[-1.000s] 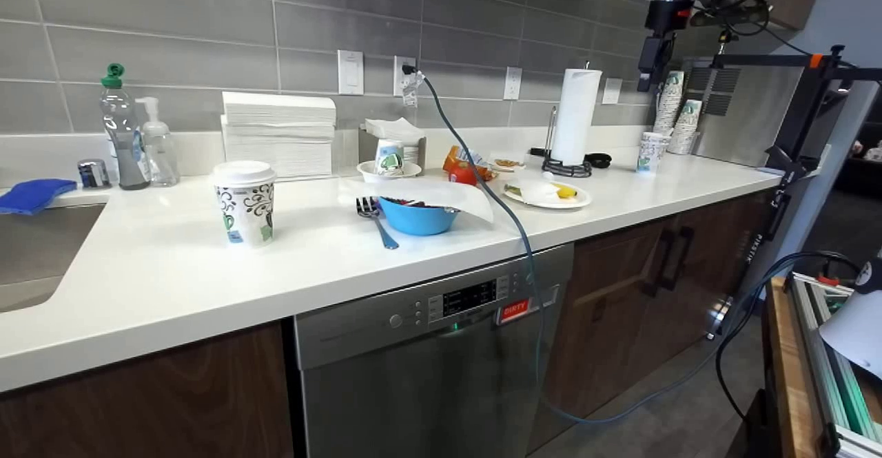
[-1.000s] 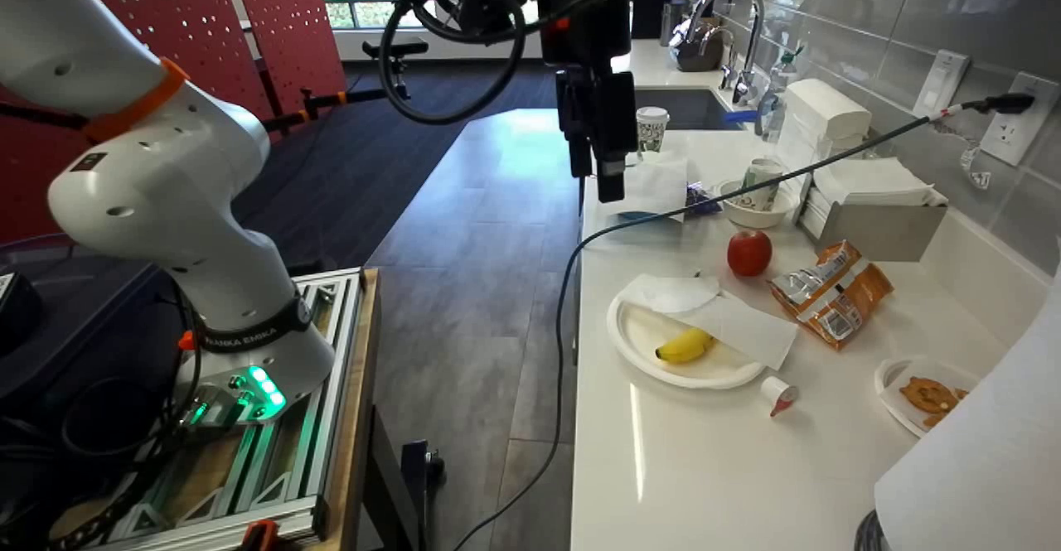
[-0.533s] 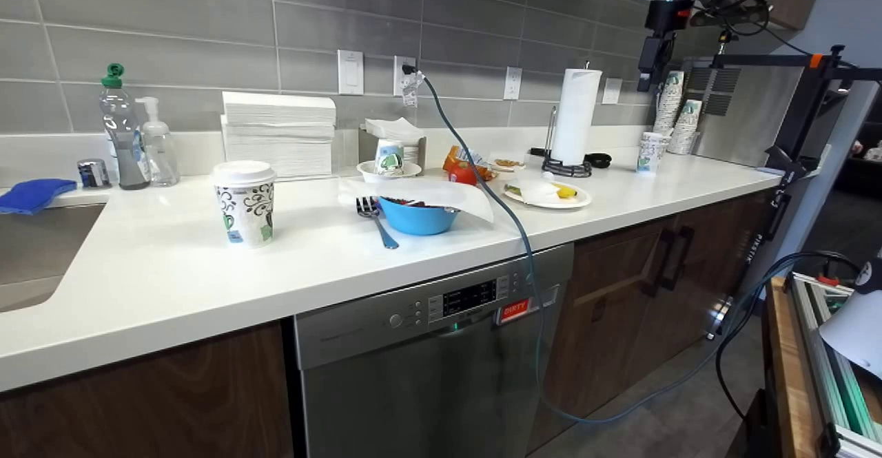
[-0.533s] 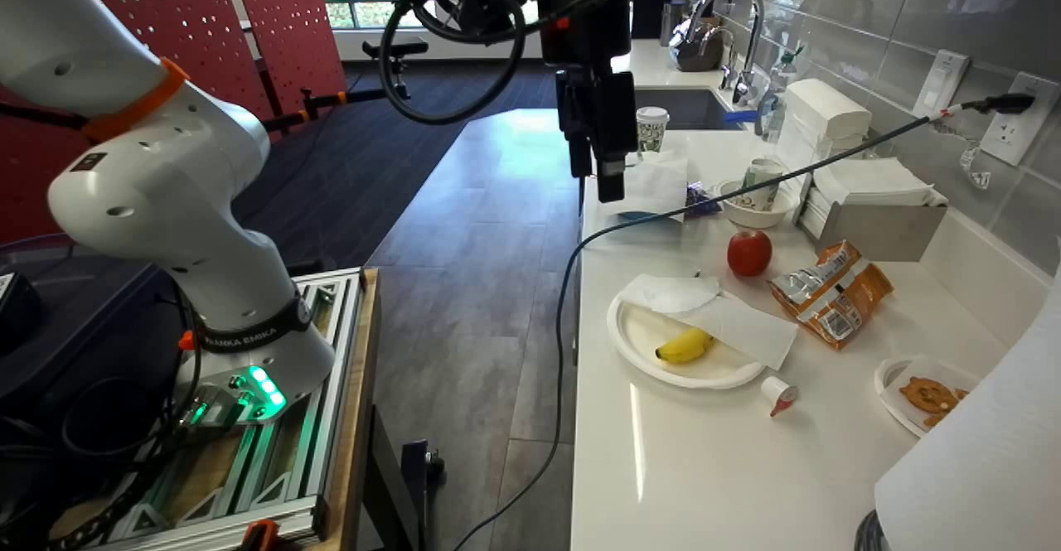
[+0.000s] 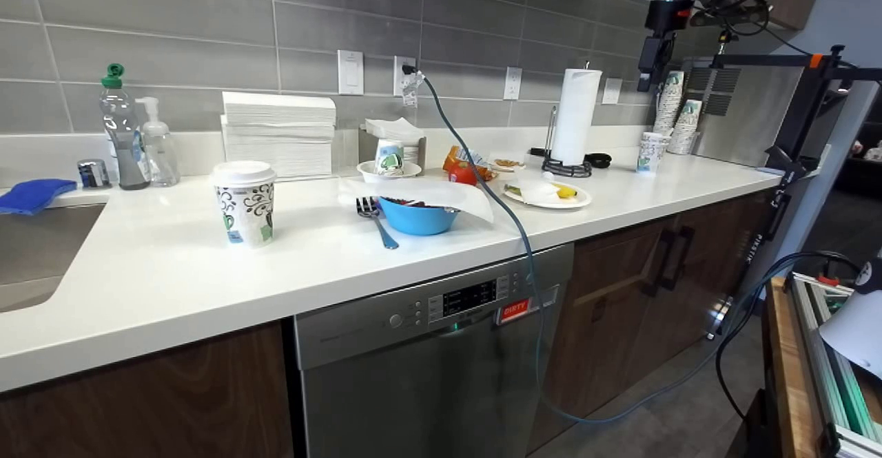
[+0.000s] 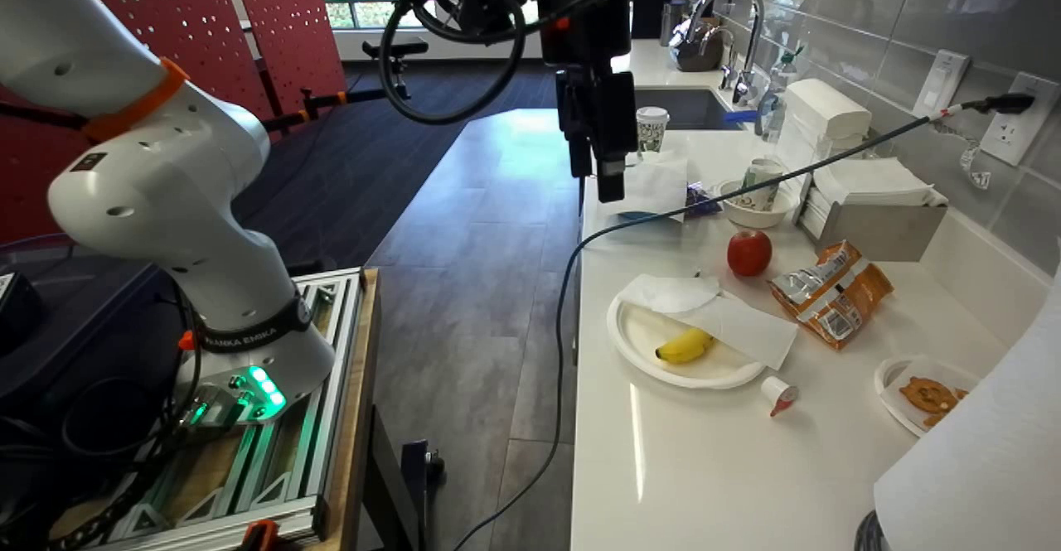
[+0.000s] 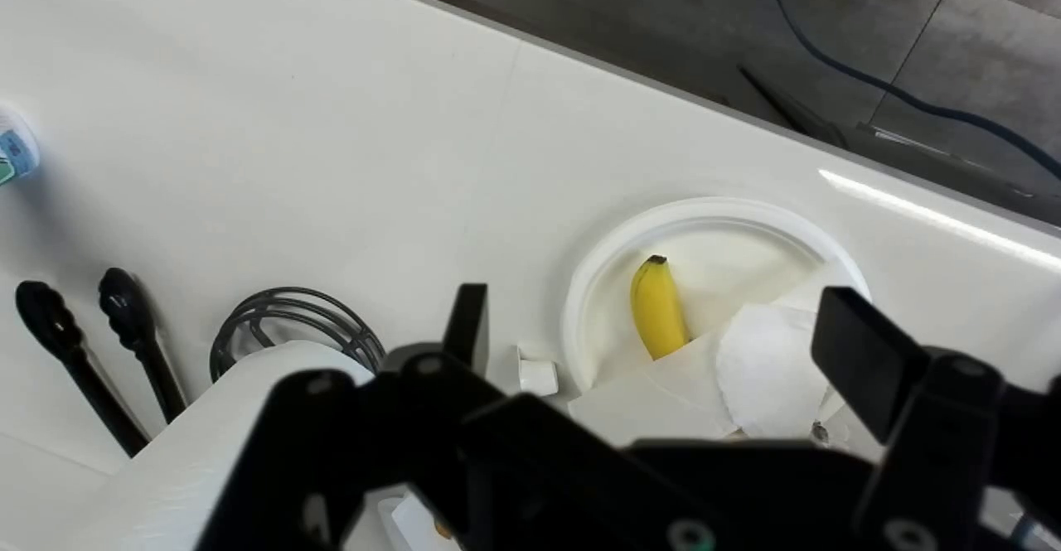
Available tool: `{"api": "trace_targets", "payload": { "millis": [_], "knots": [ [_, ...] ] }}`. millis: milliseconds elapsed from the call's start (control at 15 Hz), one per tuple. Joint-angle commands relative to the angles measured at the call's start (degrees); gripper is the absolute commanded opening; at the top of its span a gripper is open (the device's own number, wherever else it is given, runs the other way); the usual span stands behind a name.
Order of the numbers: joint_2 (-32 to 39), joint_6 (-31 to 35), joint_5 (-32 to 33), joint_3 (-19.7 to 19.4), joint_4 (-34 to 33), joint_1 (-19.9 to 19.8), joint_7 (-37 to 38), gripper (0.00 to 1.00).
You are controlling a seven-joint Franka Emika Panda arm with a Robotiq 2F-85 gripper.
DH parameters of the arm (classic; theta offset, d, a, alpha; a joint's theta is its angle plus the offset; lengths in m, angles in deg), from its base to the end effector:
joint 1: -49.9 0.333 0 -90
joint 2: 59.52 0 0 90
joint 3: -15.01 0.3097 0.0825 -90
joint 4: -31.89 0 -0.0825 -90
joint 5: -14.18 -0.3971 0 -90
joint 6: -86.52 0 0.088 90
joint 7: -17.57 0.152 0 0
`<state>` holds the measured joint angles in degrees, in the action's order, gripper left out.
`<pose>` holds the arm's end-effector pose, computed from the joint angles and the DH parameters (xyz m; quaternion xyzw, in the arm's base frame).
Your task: Correctly position the coffee capsule
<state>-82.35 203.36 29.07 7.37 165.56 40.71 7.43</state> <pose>0.4343 -0.1582 0.4444 0.9943 -0.0016 0.0291 0.1022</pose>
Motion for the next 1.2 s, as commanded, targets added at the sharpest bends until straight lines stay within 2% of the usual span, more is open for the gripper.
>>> {"api": "trace_targets", "payload": {
  "millis": [0,1000,1133],
  "knots": [
    [0.0,-0.2,0.1,-0.3,-0.1,0.4,0.1,1.0],
    [0.0,-0.2,0.1,-0.3,-0.1,0.4,0.1,1.0],
    [2.8,1.5,0.8,0.0,-1.1,0.3,1.5,1.0]
  ]
}}
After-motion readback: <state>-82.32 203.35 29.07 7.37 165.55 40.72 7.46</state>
